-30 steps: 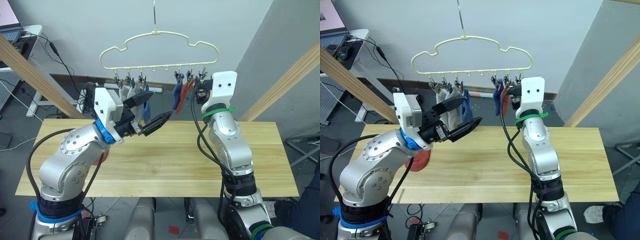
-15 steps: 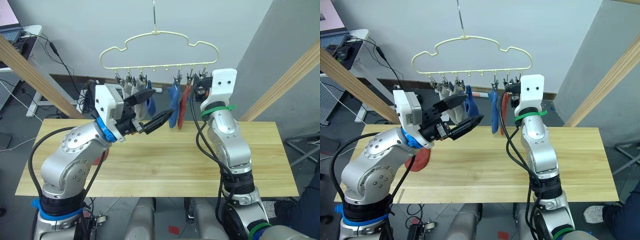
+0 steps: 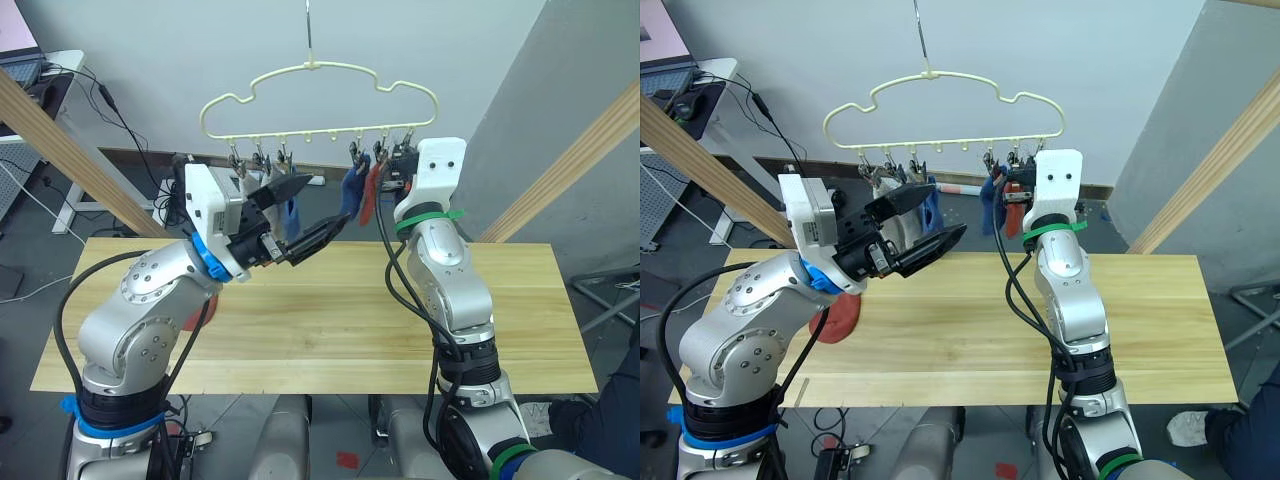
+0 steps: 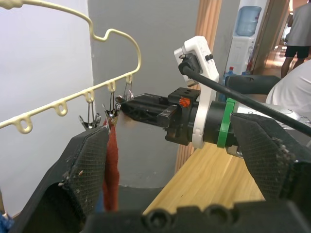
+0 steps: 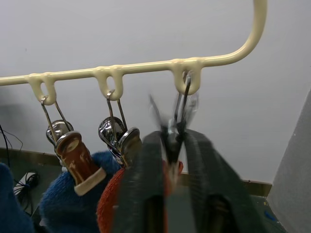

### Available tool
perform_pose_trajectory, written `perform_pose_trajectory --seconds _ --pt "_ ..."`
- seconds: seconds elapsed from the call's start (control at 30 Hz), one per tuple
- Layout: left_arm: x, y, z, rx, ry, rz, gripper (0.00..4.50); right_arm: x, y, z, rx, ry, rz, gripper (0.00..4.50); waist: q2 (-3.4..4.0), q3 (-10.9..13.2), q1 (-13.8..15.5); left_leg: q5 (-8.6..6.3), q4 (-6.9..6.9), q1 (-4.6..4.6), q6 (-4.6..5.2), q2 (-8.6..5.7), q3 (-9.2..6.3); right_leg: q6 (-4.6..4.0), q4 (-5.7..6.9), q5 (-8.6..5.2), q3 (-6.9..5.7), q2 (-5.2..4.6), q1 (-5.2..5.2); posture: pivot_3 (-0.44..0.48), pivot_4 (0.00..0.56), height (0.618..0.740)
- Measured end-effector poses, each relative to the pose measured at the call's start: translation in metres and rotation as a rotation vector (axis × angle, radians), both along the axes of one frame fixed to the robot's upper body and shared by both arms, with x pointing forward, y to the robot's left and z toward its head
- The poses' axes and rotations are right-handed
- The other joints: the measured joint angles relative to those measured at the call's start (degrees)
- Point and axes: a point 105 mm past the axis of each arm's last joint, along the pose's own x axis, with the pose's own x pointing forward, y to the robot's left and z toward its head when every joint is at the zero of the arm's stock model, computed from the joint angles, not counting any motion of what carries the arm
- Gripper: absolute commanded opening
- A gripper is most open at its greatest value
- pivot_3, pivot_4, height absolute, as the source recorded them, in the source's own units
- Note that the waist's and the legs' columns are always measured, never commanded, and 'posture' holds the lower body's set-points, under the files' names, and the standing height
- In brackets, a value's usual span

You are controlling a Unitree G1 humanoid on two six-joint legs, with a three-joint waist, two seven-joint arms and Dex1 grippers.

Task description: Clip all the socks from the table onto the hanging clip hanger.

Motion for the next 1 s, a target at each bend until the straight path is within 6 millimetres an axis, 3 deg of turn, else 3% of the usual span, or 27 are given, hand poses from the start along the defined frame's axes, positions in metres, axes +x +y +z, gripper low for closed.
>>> perform_pose_trajectory --seconds 0.3,0.53,1.0 --pt "0.0007 0.0013 -0.004 0.006 0.01 0.013 4.43 0.0 0.0017 0.0062 0.003 -0.02 0.004 0.02 0.0 0.0 0.02 0.0 0.0 0.0 0.0 0.0 -0.01 0.0 0.01 0.0 0.0 0.0 0.0 0.238 0.329 0.74" --pt "0.001 0.0012 -0.0043 0.011 0.007 0.016 4.43 0.0003 0.0012 0.0056 -0.002 -0.018 0.002 2.3 0.0 0.0 0.01 0.0 0.0 0.0 0.01 0.0 -0.01 0.0 0.01 0.0 0.0 0.0 0.0 0.235 0.335 0.74" --pt "0.0022 0.002 -0.005 0.023 0.001 0.029 4.43 0.0049 0.0071 0.0052 0.01 0.002 0.005 2.3 0.0 0.0 0.0 -0.01 0.0 0.01 0.02 0.0 -0.01 0.0 0.01 0.0 -0.01 0.01 0.0 0.235 0.341 0.74"
